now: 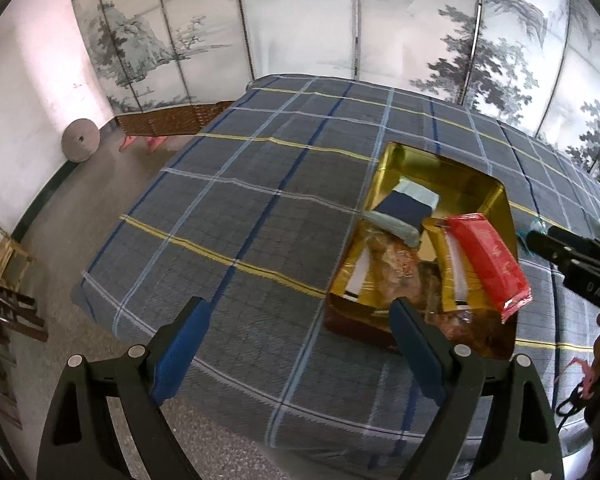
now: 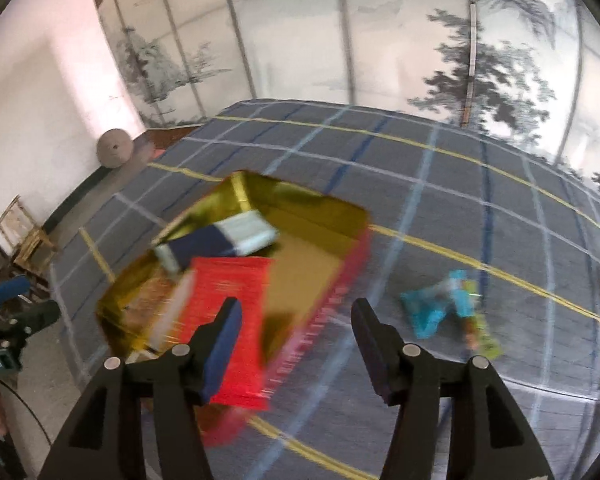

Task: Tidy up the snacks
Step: 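Close the right gripper on the green snack stick while the left gripper moves to the blue candy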

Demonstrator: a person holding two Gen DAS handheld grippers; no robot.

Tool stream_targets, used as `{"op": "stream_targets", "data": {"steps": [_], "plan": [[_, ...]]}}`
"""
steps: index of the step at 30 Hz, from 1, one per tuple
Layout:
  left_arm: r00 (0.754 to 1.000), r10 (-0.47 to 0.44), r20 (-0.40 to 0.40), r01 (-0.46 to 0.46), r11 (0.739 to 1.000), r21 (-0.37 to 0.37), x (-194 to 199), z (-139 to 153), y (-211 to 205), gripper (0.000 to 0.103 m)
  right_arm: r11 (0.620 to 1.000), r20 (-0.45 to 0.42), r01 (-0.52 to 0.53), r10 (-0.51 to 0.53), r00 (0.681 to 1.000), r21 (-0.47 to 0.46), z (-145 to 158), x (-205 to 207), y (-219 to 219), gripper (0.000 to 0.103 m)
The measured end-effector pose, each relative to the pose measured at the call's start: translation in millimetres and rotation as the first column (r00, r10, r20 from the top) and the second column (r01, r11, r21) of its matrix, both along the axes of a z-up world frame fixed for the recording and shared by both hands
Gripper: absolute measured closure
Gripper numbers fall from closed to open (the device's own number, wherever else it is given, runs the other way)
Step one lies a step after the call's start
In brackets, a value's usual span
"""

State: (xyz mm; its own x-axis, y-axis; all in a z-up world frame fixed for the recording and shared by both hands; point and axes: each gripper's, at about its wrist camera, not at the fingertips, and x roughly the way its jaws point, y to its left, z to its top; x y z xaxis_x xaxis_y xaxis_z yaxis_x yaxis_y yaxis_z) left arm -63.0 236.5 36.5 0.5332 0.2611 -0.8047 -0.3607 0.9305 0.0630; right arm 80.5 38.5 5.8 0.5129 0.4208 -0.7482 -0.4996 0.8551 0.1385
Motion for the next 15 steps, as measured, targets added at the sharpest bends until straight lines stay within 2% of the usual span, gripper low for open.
{"op": "stream_targets", "data": {"steps": [8, 15], "plan": [[0.998, -0.059, -0.009, 0.059, 0.998, 0.015, 16, -1, -29, 0.013, 0.986, 0.026, 0.130, -0.128, 0.991, -0.108, -26, 29, -71, 0.045], [0.993, -0.117, -0.026, 0.117, 0.993, 0.015, 35, -4, -58, 0.013, 0.978, 0.029, 0.145, -0.143, 0.989, -0.148, -52, 55, -95, 0.046]]}}
